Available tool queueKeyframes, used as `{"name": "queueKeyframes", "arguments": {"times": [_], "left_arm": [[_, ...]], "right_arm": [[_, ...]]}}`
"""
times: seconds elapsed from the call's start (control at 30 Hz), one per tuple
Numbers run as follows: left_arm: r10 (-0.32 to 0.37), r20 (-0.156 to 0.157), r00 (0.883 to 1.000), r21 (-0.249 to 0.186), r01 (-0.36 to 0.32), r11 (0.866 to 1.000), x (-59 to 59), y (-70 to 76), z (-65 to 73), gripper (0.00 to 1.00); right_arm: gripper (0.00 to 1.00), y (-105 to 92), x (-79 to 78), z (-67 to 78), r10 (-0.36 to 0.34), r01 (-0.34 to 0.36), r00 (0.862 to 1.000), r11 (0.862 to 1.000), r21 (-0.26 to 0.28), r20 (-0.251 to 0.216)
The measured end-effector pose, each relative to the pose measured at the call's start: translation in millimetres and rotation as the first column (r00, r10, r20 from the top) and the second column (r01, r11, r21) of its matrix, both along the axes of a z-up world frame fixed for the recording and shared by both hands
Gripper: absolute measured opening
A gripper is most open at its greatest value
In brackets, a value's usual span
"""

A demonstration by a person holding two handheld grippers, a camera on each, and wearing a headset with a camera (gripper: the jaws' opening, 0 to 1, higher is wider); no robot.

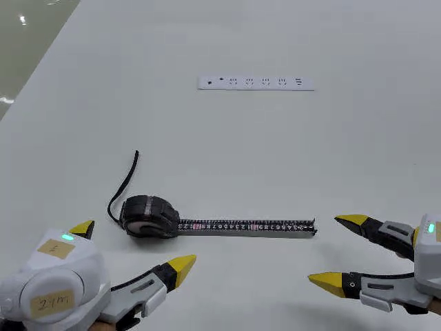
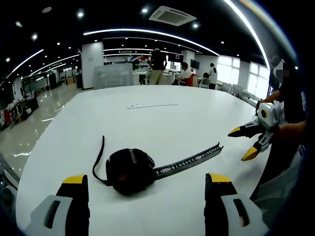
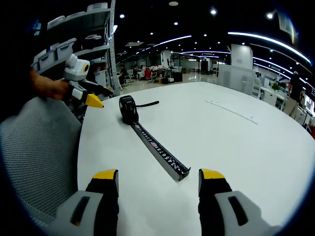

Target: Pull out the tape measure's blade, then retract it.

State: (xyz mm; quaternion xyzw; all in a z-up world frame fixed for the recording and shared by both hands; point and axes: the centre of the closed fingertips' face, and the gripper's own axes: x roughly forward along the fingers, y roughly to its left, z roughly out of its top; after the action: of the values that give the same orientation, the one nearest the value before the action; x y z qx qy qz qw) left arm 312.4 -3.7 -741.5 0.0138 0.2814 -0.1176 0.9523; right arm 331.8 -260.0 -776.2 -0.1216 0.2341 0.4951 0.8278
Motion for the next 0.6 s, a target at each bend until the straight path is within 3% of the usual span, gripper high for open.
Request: {"name": "queueKeyframes", "arguments": {"times": [0.27,0.6], "left_arm": [[0.033,-0.023,0.999,-0.004,-0.033,0.999,9.3,4.8,-7.8,0.95],[0.073,-0.035,0.997,-0.008,-0.073,0.997,27.2,11.2,-19.4,0.91]], "right_arm": [[0.56,-0.4,13.3,-8.1,0.083,-0.081,0.996,0.995,-0.055,0.037],[0.40,3.3,23.5,-20.4,0.147,-0.142,0.988,0.985,-0.096,0.043]]}}
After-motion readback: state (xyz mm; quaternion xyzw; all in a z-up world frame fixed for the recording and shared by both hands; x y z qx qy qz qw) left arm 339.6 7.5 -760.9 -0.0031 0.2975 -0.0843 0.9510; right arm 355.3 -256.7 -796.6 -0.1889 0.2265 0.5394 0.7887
